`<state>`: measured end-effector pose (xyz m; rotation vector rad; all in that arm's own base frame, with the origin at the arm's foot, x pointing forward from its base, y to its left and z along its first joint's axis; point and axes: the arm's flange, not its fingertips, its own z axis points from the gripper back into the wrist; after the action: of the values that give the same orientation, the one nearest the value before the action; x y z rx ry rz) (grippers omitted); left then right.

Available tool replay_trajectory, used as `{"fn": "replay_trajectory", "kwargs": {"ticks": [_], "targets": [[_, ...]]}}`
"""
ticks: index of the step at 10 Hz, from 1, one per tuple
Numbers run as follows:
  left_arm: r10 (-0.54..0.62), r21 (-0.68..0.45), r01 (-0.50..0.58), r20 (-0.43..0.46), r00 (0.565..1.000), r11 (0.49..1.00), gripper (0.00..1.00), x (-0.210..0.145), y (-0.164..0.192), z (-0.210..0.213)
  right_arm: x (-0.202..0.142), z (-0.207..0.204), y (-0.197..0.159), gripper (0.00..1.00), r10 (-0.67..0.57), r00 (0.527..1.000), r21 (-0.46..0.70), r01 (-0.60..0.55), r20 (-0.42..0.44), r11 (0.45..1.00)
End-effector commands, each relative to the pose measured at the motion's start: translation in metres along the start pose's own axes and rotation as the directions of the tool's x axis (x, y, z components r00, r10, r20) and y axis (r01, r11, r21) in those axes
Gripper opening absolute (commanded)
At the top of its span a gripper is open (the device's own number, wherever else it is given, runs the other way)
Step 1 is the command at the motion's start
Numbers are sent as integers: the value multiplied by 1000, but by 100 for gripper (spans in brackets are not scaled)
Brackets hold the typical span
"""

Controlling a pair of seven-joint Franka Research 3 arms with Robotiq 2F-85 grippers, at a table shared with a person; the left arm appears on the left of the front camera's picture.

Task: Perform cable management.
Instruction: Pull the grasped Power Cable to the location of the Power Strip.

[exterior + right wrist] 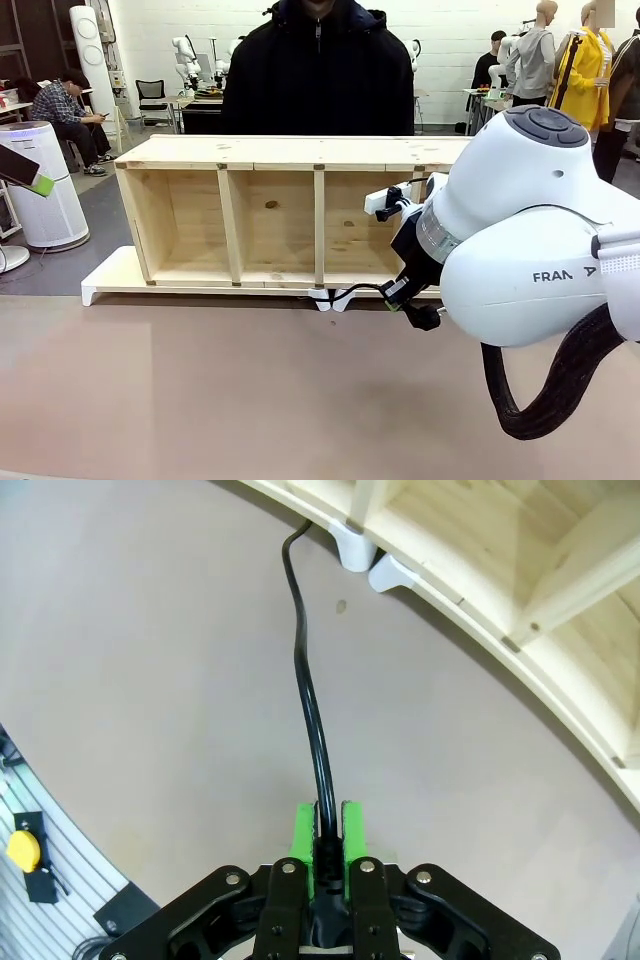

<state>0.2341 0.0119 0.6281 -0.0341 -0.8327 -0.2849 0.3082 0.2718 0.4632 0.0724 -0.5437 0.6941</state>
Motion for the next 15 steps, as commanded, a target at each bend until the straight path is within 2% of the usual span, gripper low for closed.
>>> {"fn": "replay_trajectory", "kwargs": {"ticks": [1, 2, 4, 9, 13, 15], "targets": [[6, 1, -6, 5, 1000, 1000, 100, 1, 1, 0, -10, -1, -2, 14, 13, 999, -16, -14, -50, 1000], [6, 1, -6, 5, 1000, 1000, 100, 1, 1, 0, -27, 6, -16, 14, -6, 996, -13, 5, -88, 1000], [6, 1, -6, 5, 1000, 1000, 100, 1, 1, 0, -57, 17, -39, 14, -35, 995, 14, 37, -97, 999], [6, 1, -6, 5, 1000, 1000, 100, 1, 1, 0, -120, 75, -133, 14, -244, 969, -50, 243, -27, 969], [6, 1, -6, 5, 1000, 1000, 100, 1, 1, 0, -138, 89, -190, 14, -362, 932, -78, 361, -6, 929], [6, 1, -6, 5, 1000, 1000, 100, 1, 1, 0, -138, 91, -224, 14, -411, 911, -91, 413, 44, 906]]}}
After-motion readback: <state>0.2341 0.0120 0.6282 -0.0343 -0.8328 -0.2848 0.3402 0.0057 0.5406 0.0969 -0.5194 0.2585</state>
